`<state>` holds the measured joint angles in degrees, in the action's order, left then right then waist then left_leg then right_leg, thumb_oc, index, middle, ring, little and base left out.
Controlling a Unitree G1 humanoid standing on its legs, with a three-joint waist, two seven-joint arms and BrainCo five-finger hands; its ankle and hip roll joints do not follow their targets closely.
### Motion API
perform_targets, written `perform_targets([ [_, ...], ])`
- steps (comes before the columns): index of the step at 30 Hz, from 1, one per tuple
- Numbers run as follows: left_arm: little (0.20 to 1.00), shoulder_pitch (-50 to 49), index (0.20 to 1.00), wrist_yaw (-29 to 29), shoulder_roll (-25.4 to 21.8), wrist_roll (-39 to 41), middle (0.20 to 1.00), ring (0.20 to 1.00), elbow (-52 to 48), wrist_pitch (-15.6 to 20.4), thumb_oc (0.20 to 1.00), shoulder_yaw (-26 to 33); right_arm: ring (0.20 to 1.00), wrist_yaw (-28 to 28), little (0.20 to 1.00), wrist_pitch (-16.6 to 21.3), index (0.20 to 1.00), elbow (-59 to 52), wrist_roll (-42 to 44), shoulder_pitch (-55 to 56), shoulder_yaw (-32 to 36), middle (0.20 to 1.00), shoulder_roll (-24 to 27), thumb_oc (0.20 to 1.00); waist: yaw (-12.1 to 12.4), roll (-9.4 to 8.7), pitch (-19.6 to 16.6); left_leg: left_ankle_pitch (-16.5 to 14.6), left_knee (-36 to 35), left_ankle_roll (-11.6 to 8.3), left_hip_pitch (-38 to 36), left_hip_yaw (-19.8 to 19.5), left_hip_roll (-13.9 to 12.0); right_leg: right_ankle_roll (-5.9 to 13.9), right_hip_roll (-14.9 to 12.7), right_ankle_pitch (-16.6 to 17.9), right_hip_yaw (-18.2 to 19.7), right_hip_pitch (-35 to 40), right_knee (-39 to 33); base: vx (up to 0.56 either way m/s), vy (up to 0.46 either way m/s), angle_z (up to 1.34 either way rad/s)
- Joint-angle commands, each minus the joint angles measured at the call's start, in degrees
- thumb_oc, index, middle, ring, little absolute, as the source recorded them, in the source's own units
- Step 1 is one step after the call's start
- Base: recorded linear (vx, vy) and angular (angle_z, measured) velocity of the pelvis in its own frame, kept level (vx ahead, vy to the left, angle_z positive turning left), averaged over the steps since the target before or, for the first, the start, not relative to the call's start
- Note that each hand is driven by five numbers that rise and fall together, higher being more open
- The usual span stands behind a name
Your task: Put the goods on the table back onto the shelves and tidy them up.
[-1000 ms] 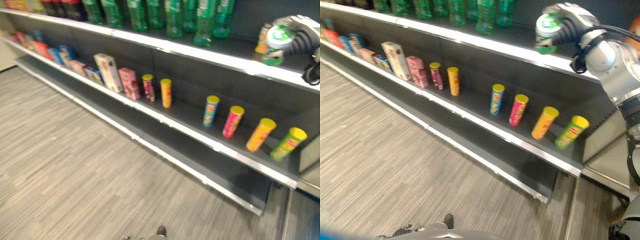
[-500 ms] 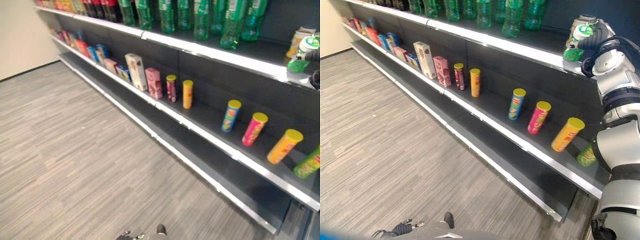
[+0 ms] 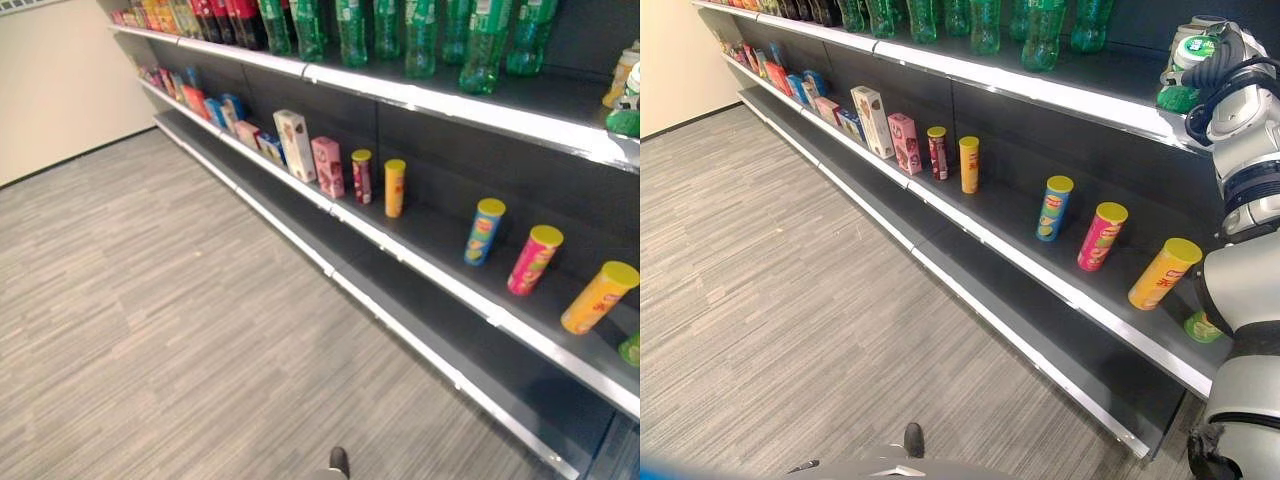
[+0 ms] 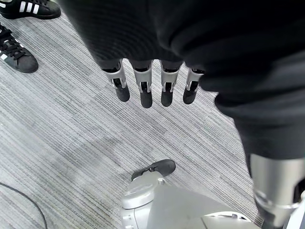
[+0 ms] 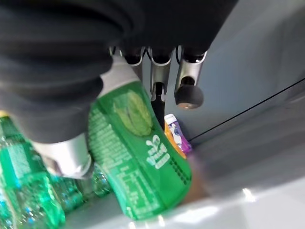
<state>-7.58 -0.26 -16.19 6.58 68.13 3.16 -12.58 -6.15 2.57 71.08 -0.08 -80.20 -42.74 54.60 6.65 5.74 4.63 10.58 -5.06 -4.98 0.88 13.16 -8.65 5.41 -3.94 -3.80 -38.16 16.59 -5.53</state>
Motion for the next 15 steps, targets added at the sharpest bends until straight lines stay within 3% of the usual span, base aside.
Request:
perform_targets([
  [1,1.000,3.6,1.000,0.5,-2.4,0.7,1.000,1.000,-1.1,1.1,1.000,-2.7,0.200,-2.6,0.200,1.0,0.200,0.2,-0.8,-8.5,-4.2,0.200,2.7,0.200,1.7,-2.74,0.9,4.0,1.8,-9.79,-1.6,0.6,-5.3,-1.27,-2.8,-5.3,4.2,-2.9,5.0,0.01,0.006,0.05],
  [15,1.000,2.7,1.000,0.2,-2.1,0.2,1.000,1.000,-1.5,0.7,1.000,-3.0,0.200,-1.8,0.200,0.8,0.200,0.0,-1.4,-5.7,-3.6,0.200,1.2,0.200,2.9,-2.36,0.9,4.8,1.2,-10.02,-1.6,-1.2,-5.0,-1.45,-3.0,-6.3,1.4,-1.8,6.2,0.02,-0.005,0.09],
])
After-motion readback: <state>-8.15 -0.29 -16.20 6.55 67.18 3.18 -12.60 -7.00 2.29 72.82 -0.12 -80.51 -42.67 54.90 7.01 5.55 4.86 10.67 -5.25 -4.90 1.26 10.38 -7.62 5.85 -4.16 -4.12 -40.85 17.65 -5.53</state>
